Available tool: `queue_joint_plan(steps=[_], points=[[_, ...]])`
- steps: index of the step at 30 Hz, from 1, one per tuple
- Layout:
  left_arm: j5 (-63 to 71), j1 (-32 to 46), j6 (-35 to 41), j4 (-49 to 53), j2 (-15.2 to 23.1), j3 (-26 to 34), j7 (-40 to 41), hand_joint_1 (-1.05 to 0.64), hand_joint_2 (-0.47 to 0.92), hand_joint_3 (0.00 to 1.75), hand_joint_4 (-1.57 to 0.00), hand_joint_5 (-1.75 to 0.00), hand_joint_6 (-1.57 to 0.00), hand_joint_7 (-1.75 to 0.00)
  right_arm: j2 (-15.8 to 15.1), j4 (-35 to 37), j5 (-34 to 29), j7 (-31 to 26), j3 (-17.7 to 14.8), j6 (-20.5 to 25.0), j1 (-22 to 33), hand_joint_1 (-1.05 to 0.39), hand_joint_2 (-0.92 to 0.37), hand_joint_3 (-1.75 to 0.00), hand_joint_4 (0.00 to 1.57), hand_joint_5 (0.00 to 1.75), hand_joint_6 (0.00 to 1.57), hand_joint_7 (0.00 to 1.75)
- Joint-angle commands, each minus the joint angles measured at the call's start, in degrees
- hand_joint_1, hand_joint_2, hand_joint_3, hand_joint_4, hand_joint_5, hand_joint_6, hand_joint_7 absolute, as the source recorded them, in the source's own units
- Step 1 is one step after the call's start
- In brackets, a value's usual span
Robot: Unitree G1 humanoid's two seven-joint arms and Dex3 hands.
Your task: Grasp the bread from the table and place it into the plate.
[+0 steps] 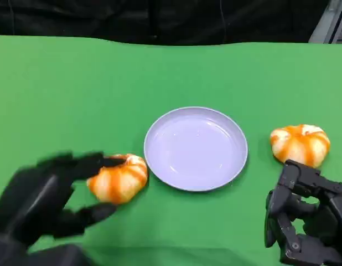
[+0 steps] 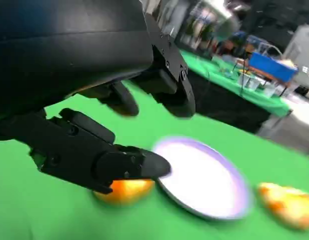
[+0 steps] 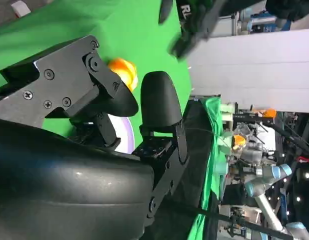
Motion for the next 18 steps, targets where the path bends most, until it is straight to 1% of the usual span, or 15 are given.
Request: queue_joint_plan(steps=[1,6,8,11,14,18], points=[[13.5,-8.3,2.4,6.3,3.1,-4.7,4.0,-0.83,0.92,0.23,-0.26,-0.05,-0.45,0.00,-0.9,1.0,0.7,0.5,-1.5,-0.1,-0.6,-0.04,-0.60,-1.22,0.85,1.75,0.62,1.73],[19.5,-15.0,5.3,20.6,1.8,-11.2,9.5,-0.85,0.92,0.22,-0.19,-0.01,-0.42,0.00,-0.8,0.9,0.5,0.7,-1.5,-0.2,-0.5,-0.04,-0.60,-1.21,0.85,1.75,0.63,1.71],[20.2,-16.5,6.2,23.8,1.5,-12.8,11.0,-0.86,0.92,0.23,-0.17,0.00,-0.41,0.00,-0.7,0.9,0.3,0.8,-1.5,-0.4,-0.5,-0.04,-0.60,-1.21,0.85,1.75,0.64,1.71],[20.7,-19.0,8.4,29.9,0.5,-15.2,12.7,-0.86,0.92,0.26,-0.18,-0.01,-0.40,0.00,-0.7,0.9,0.2,0.9,-1.5,-0.9,-0.4,-0.04,-0.60,-1.20,0.84,1.75,0.64,1.70],[20.4,-20.0,10.6,31.6,0.1,-16.9,11.8,-0.88,0.92,0.32,-0.16,0.00,-0.38,0.00,-0.5,0.9,0.0,0.8,-1.4,-1.2,-0.3,-0.04,-0.60,-1.20,0.84,1.75,0.65,1.70],[20.0,-20.0,12.4,31.2,0.7,-18.5,9.8,-0.91,0.92,0.39,-0.12,0.00,-0.36,0.00,-0.4,0.9,-0.1,0.8,-1.3,-1.2,-0.4,-0.05,-0.60,-1.21,0.85,1.75,0.66,1.70]])
